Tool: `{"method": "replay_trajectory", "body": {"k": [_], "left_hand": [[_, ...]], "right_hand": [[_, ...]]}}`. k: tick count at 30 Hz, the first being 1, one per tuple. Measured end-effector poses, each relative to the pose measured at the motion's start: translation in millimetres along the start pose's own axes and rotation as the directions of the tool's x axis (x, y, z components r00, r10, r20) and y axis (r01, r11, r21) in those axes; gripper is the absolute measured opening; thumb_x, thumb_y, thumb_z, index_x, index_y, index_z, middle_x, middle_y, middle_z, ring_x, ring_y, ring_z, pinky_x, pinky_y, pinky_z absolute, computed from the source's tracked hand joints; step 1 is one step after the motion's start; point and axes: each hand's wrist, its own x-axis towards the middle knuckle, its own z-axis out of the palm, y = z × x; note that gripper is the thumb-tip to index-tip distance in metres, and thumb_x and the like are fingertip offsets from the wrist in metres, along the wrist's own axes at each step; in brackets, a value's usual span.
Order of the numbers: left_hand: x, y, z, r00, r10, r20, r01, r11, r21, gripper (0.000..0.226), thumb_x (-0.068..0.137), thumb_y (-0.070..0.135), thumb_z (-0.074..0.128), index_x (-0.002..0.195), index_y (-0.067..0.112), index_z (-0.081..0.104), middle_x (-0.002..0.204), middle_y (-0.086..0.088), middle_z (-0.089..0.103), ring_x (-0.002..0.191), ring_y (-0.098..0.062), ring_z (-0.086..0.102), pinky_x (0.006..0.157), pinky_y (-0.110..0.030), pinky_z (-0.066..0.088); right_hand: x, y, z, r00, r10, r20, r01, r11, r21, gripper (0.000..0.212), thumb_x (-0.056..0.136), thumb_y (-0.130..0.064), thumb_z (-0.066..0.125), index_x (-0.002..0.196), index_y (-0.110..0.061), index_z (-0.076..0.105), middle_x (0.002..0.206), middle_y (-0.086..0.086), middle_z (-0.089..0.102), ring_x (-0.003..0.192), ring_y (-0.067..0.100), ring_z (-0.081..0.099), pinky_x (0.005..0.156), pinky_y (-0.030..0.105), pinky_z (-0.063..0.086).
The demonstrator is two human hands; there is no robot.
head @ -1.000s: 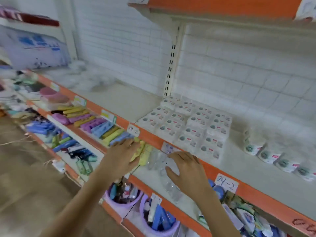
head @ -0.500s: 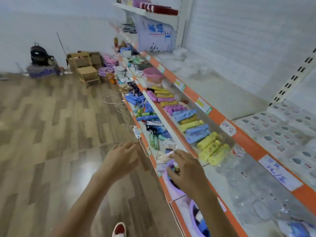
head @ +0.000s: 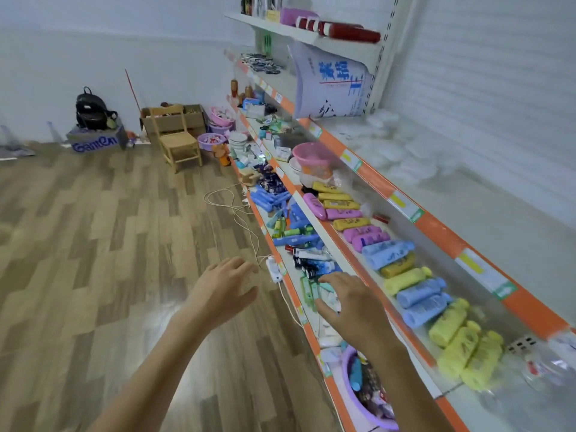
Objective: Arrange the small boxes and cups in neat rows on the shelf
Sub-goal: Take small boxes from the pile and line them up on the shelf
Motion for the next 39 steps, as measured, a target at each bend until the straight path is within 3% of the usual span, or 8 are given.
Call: {"method": "replay_trajectory", "body": {"k": [7,16,20,28,35,39], "left_hand": [[96.6,-35.0,12.7,0.997,0.082,0.011,-0.082,0.996,-0.039,0.033,0.085,0.032,0.056,0.116,0.022,0.058,0.108,0.003,0.059,0.105,-0.019,0.055,0.084,-0.030,0.040],[276.6,-38.8,41.2,0.962,0.260,0.082,-0.261,0.965,0.013,0.037,0.090,0.041,0.046,0.126,0.029,0.047,0.119,0.011,0.052,0.109,-0.009,0.050,0.093,-0.022,0.034],[366.6,-33.0,37.5,0.946,0.317,0.067,-0.319,0.948,0.011,0.039,0.091,0.038,0.048,0.128,0.029,0.045,0.120,0.010,0.051,0.108,-0.008,0.049,0.089,-0.019,0.036],[516.2,-23.1,28.5,0.898,0.439,-0.034,-0.441,0.897,-0.043,0.034,0.088,0.031,0.056,0.121,0.023,0.055,0.119,0.007,0.057,0.105,-0.010,0.054,0.081,-0.019,0.038],[639.2,-21.7,50.2,0.863,0.504,0.036,-0.500,0.862,-0.080,0.034,0.090,0.032,0.052,0.122,0.024,0.051,0.118,0.007,0.052,0.097,-0.007,0.051,0.081,-0.021,0.041],[688.0,-33.9,81.6,0.809,0.563,0.166,-0.526,0.821,-0.221,0.048,0.083,0.038,0.057,0.128,0.028,0.046,0.128,0.005,0.043,0.119,-0.012,0.042,0.098,-0.029,0.038]], "right_hand": [[89.9,17.3,-3.7,0.999,0.052,-0.016,-0.052,0.999,0.012,0.033,0.089,-0.038,0.053,0.121,-0.026,0.052,0.118,-0.010,0.056,0.107,0.011,0.050,0.088,0.022,0.039],[235.5,104.5,-30.3,0.980,0.130,-0.149,-0.124,0.991,0.046,0.031,0.087,-0.035,0.058,0.117,-0.027,0.057,0.115,-0.011,0.057,0.108,0.009,0.052,0.085,0.022,0.041],[301.4,140.9,-53.3,0.965,0.155,-0.211,-0.149,0.988,0.045,0.034,0.083,-0.041,0.051,0.114,-0.029,0.057,0.115,-0.013,0.056,0.107,0.009,0.052,0.083,0.020,0.037],[390.2,193.0,-97.8,0.939,0.159,-0.304,-0.170,0.985,-0.010,0.029,0.089,-0.034,0.054,0.117,-0.027,0.056,0.120,-0.013,0.054,0.111,0.007,0.049,0.089,0.021,0.037],[465.4,225.2,-116.1,0.940,0.201,-0.276,-0.222,0.974,-0.047,0.033,0.091,-0.032,0.053,0.123,-0.025,0.053,0.126,-0.011,0.052,0.115,0.009,0.046,0.094,0.024,0.036],[516.8,243.7,-104.9,0.944,0.272,-0.188,-0.290,0.954,-0.076,0.035,0.092,-0.026,0.050,0.128,-0.026,0.048,0.134,-0.008,0.048,0.122,0.011,0.041,0.102,0.029,0.032]]}}
